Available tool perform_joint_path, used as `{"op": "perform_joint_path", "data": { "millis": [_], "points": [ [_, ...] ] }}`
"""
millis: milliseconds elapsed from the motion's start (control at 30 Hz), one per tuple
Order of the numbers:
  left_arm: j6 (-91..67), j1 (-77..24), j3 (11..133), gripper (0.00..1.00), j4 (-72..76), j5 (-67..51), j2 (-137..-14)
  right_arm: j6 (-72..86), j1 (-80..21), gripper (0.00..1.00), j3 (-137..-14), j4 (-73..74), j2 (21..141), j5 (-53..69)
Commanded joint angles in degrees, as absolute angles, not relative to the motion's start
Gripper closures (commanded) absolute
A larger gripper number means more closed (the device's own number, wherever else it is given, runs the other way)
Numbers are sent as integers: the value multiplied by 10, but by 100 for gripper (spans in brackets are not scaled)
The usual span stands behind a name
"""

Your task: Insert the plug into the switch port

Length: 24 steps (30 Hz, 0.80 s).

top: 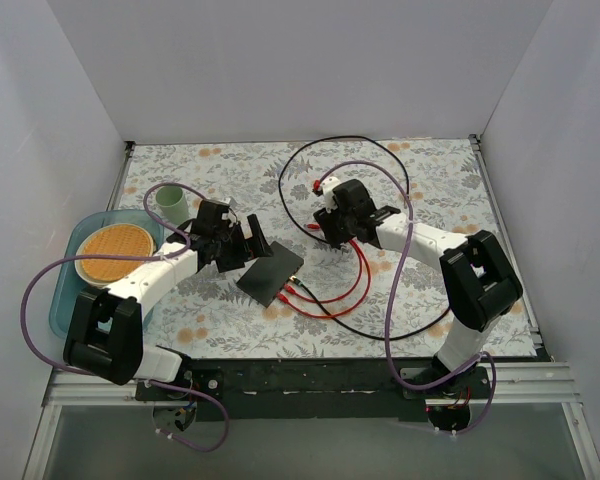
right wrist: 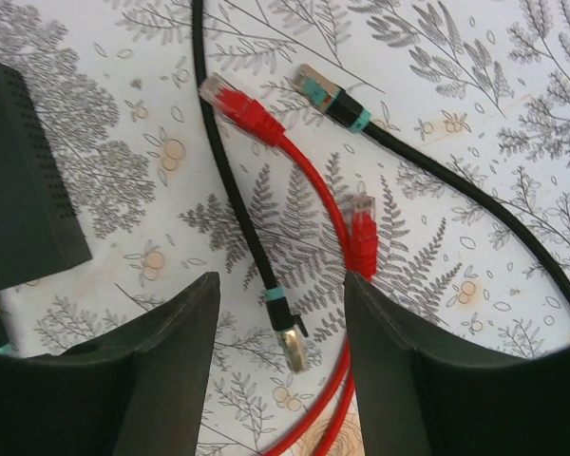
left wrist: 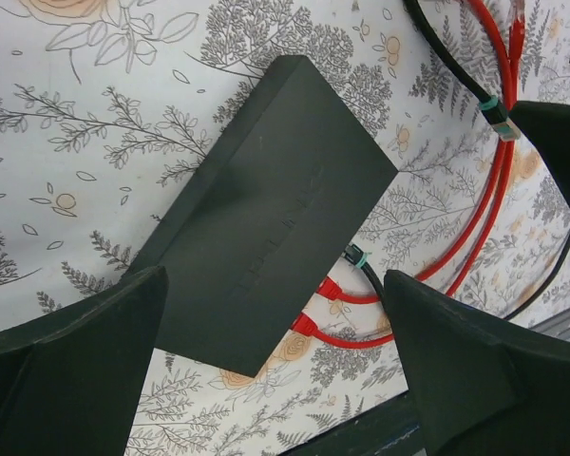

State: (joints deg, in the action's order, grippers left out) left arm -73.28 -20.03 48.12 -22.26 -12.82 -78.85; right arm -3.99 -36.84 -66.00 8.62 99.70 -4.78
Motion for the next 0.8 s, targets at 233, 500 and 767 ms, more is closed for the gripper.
{"op": "perform_joint_path", "data": {
  "millis": [233,500,767],
  "points": [
    [-724,-201,490,2,-163,-185,-773,-64,-353,42,-632,90,986,-33],
    [-720,-201,491,2,-162,-188,-784,-55,-353,54,-599,88,987,-51],
    [-719,-201,490,2,-161,-189,-781,-34,-353,97,-595,88,986,-33]
  ]
}}
